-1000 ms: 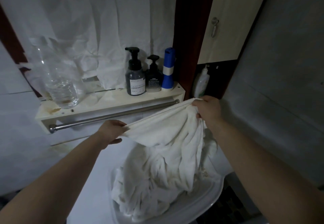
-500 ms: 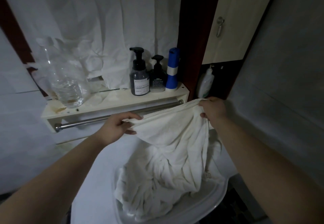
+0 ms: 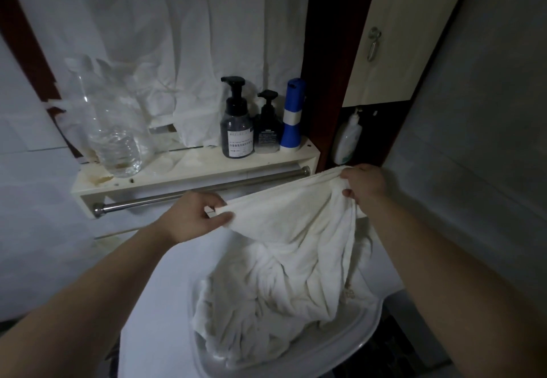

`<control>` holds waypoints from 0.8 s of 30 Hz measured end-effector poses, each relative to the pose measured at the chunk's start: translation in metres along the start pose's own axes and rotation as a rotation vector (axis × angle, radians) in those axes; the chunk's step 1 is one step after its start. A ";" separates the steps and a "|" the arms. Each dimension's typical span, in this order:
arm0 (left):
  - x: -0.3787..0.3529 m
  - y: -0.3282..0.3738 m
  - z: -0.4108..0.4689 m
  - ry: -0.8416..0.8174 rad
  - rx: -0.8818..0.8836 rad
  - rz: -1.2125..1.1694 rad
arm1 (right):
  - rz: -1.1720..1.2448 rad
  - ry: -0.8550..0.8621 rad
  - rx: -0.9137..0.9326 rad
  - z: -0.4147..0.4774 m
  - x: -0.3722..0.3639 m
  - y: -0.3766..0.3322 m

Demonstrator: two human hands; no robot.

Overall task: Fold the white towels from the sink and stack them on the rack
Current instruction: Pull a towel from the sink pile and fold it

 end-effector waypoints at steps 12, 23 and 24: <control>-0.031 -0.013 0.012 0.196 0.737 -0.971 | -0.075 0.011 -0.030 -0.002 0.008 0.007; -0.066 0.052 0.061 0.203 0.771 -1.223 | 0.197 -0.224 0.109 -0.058 -0.025 -0.033; -0.070 0.061 0.065 0.184 0.758 -1.226 | 0.148 -0.226 0.168 -0.062 -0.028 -0.038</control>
Point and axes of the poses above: each hand's wrist, its own z-axis towards the middle knuckle, its own x-axis out of the back of the hand, y = z × x, the point moved 5 cm from there along z, towards the middle knuckle, and after that the axes turned 3 degrees about y, right-handed, at the moved point
